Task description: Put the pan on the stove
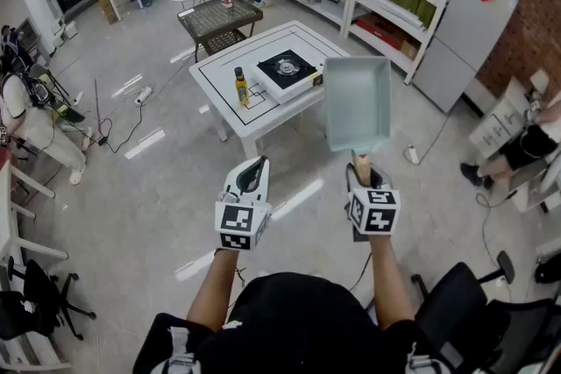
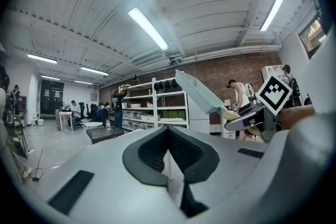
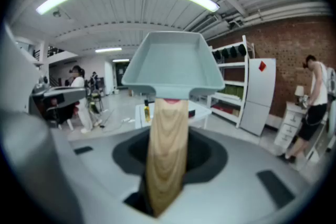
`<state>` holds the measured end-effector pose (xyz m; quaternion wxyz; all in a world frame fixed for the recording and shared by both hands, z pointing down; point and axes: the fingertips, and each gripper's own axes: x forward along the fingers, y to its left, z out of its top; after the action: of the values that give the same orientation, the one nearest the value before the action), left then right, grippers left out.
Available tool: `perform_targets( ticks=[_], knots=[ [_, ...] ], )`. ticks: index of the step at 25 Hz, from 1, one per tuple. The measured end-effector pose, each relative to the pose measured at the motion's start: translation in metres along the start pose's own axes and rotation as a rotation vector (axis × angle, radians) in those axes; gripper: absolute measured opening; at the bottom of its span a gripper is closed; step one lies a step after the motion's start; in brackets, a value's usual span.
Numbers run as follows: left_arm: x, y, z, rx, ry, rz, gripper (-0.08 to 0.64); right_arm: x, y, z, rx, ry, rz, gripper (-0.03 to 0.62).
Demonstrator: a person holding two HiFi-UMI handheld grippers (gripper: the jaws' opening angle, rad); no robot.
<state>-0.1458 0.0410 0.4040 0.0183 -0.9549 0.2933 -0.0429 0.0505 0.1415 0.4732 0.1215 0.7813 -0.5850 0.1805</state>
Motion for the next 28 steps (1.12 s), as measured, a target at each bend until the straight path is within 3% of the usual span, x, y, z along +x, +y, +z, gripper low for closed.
perform_targets(
  ticks=[15,24,28],
  knots=[
    [0.014,-0.008,-0.013,0.008,0.014,-0.015,0.023,0.004,-0.012,-0.004,0.02,0.016,0.008,0.152],
    [0.023,-0.044,-0.024,0.024,0.034,0.008,0.025,-0.001,-0.039,-0.021,0.014,0.035,0.059,0.153],
    [0.025,-0.052,-0.03,0.04,0.042,0.059,0.023,-0.003,-0.053,-0.032,-0.003,0.047,0.076,0.153]
  ],
)
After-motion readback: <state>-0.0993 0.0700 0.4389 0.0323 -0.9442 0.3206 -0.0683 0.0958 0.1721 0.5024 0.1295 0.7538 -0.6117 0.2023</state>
